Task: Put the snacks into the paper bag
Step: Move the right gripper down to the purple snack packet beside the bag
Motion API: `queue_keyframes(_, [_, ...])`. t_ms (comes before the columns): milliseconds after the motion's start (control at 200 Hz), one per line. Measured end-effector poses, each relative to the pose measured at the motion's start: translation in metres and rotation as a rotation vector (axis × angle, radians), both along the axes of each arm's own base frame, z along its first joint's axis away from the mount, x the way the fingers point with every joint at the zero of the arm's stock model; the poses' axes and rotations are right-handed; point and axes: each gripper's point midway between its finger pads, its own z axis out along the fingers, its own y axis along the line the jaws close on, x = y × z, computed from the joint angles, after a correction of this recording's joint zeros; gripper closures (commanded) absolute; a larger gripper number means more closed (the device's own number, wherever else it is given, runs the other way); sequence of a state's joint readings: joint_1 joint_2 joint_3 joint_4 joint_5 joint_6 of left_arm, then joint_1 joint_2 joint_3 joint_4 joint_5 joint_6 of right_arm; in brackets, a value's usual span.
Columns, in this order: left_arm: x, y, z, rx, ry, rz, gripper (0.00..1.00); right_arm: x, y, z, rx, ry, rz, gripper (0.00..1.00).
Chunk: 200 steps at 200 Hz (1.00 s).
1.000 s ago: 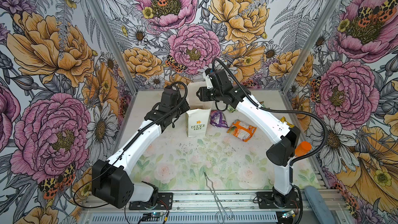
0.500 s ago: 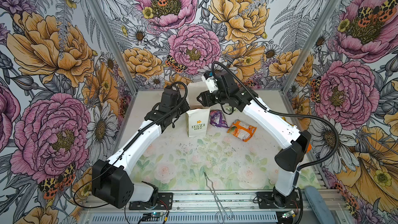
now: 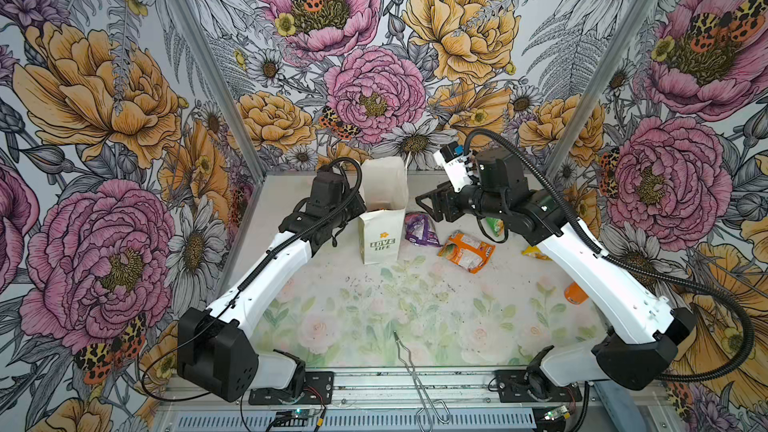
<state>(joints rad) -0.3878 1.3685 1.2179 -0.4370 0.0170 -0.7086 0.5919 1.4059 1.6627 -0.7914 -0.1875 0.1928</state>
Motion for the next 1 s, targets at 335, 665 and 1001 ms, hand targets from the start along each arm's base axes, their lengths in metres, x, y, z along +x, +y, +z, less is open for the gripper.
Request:
queue_keyframes(335, [0.001,0.002,0.0,-0.001,0.001,0.004,1.0,0.033,-0.068,-0.058,-0.038,0.147,-0.25,0.0])
queue_keyframes(665, [0.0,0.002,-0.001,-0.001,0.001,0.004,1.0,0.074,-0.08,-0.131,-0.07,0.345,-0.349,0.0])
queue_keyframes(1001, [-0.004,0.004,-0.001,-0.001,0.0,0.005,1.0,0.096,-0.057,-0.219,-0.115,0.566,-0.305,0.0])
